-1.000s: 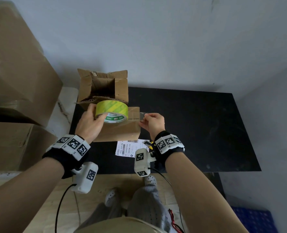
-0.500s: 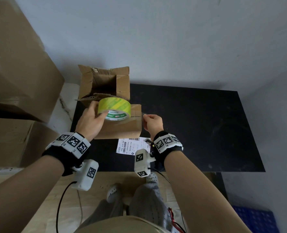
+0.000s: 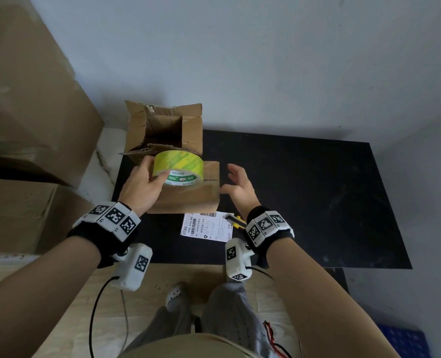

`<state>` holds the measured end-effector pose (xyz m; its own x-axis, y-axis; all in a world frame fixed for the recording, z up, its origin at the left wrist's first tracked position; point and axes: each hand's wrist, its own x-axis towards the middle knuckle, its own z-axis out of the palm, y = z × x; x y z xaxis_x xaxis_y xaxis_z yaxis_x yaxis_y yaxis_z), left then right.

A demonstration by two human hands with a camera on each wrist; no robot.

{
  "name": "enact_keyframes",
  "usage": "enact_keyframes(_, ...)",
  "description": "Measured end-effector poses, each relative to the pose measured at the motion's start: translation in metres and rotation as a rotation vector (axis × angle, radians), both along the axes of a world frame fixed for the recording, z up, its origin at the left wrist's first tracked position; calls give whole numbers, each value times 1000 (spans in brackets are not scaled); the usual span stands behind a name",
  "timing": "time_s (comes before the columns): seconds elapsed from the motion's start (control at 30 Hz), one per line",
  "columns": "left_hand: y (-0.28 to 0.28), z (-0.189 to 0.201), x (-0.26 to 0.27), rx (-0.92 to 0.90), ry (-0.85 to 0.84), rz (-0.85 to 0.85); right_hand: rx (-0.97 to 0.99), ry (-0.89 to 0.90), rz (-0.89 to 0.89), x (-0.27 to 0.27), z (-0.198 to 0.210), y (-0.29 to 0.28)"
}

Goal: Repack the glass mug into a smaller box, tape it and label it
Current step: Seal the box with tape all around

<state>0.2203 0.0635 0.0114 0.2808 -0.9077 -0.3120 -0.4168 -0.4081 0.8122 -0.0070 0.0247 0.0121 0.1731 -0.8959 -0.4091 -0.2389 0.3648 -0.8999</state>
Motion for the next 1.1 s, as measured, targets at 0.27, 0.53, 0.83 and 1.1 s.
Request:
enact_keyframes(0.27,3,1,-3,1,-98,-30,-419,633,647,13,4,-9)
enact_keyframes(0.53,10,25,-18,-48,-627,7,-503,680,698,12,-3,-11)
enact_keyframes(0.83,3,16,-24,131,-364,86,-478,802,780,18,3,-7)
enact_keyframes(1.1,2,15,-25,128,-373,90,-570,956,685,31,-1,6)
